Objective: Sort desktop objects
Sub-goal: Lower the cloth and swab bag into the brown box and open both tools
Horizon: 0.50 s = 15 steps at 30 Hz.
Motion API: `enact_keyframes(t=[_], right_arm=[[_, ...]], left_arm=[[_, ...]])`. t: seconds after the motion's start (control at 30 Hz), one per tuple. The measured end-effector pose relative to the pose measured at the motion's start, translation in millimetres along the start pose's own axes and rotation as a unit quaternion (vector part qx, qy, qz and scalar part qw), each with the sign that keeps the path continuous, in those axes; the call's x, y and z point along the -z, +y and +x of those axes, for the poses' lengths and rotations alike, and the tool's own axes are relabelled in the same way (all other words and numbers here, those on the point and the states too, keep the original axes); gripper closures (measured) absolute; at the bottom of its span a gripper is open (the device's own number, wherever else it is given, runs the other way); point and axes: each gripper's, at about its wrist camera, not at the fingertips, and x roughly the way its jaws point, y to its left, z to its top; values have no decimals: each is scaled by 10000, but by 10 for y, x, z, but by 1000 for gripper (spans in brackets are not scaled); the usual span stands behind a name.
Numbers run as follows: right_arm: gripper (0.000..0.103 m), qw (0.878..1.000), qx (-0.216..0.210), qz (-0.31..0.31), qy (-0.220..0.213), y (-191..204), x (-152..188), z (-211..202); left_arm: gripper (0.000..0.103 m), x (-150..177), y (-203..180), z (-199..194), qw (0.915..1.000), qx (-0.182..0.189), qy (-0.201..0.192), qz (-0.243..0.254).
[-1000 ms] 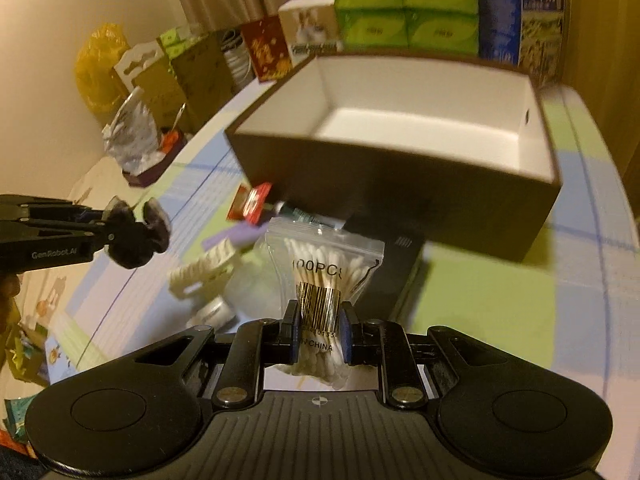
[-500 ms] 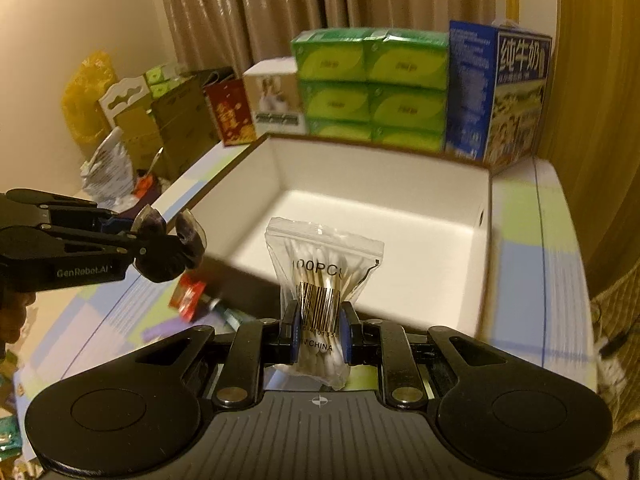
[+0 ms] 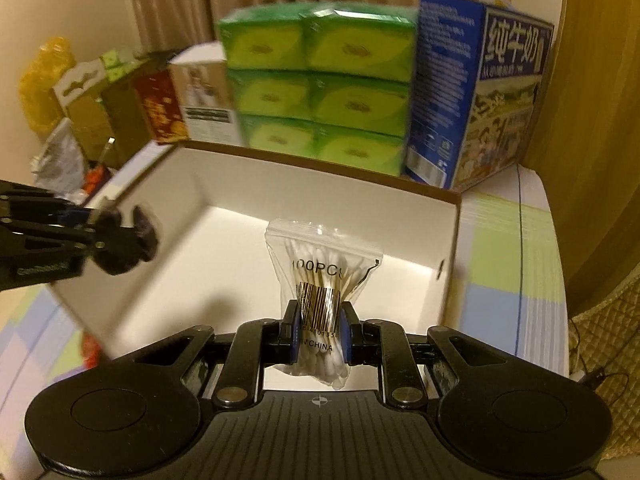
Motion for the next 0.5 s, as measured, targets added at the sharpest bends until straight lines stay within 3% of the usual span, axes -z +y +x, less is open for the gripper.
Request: enact_keyframes(t=[0.5], right_arm=[[87, 9971, 358, -313, 597, -420, -340, 708]], left_arm=[[84, -338, 254, 1005, 9970, -486, 601, 90]])
